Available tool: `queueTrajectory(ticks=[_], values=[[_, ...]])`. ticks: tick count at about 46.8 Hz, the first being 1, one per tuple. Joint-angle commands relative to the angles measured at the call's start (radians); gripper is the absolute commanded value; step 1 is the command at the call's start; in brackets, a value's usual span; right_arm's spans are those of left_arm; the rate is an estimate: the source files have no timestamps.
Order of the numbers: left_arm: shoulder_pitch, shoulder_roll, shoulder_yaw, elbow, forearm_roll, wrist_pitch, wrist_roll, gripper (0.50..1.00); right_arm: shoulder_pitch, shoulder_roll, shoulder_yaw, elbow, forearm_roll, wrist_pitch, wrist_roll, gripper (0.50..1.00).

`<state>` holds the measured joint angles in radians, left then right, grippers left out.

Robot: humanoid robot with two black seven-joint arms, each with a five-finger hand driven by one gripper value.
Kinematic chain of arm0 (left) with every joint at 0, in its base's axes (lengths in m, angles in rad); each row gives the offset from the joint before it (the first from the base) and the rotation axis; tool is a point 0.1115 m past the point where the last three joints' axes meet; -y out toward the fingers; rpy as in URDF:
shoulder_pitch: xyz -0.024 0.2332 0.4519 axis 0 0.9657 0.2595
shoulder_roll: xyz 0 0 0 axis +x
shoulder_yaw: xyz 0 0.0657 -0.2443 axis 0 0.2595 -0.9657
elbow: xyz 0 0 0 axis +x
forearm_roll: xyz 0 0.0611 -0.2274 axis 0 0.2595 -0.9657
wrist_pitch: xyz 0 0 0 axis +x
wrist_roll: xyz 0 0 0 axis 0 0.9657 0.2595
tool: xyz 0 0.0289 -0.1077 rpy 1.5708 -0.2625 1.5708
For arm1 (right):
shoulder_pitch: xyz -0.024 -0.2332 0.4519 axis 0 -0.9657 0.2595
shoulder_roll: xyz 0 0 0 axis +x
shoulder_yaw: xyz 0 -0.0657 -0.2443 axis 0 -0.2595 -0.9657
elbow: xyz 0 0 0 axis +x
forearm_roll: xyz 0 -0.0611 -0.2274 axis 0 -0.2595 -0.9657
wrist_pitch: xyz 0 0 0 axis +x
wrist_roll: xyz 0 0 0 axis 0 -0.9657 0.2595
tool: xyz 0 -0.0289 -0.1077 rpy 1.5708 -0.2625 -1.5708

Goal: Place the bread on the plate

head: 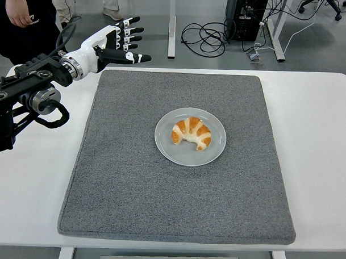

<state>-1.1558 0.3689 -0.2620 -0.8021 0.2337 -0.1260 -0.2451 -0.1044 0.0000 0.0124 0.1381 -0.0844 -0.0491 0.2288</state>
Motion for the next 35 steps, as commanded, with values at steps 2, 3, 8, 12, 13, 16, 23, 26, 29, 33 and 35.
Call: queueTrajectory(ticks=[2, 3, 8, 12, 13, 16, 23, 26, 29, 33, 35], values=[[0.024, 0.031, -0.029, 0.0, -0.033, -0.03, 0.0, 0.96, 0.0, 0.0, 0.0, 0.0, 0.0, 0.0, 0.0, 1.0], [0.031, 0.038, -0.039, 0.0, -0.043, -0.04, 0.0, 0.96, 0.0, 0.0, 0.0, 0.0, 0.0, 0.0, 0.0, 1.0], [0.079, 0.061, -0.091, 0.0, -0.089, -0.087, 0.0, 0.96, 0.0, 0.0, 0.001, 0.006, 0.0, 0.0, 0.0, 1.0], [0.114, 0.084, -0.131, 0.0, -0.105, -0.13, 0.0, 0.96, 0.0, 0.0, 0.003, 0.006, 0.0, 0.0, 0.0, 1.0], [0.122, 0.091, -0.143, 0.0, -0.109, -0.141, 0.0, 0.96, 0.0, 0.0, 0.003, 0.006, 0.0, 0.0, 0.0, 1.0], [0.151, 0.11, -0.189, 0.0, -0.126, -0.167, 0.0, 0.96, 0.0, 0.0, 0.003, 0.006, 0.0, 0.0, 0.0, 1.0], [0.203, 0.111, -0.264, 0.0, -0.145, -0.201, 0.0, 0.961, 0.0, 0.0, 0.0, 0.006, 0.0, 0.0, 0.0, 1.0], [0.208, 0.11, -0.264, 0.0, -0.143, -0.201, 0.0, 0.963, 0.0, 0.0, 0.0, 0.006, 0.0, 0.0, 0.0, 1.0], [0.209, 0.107, -0.263, 0.001, -0.145, -0.199, 0.0, 0.963, 0.0, 0.0, 0.0, 0.006, 0.0, 0.0, 0.0, 1.0], [0.211, 0.102, -0.263, 0.001, -0.143, -0.196, 0.0, 0.963, 0.0, 0.0, 0.0, 0.006, 0.0, 0.0, 0.0, 1.0], [0.211, 0.099, -0.263, 0.001, -0.143, -0.196, 0.0, 0.963, -0.001, 0.0, -0.002, 0.006, 0.0, 0.0, 0.0, 1.0]])
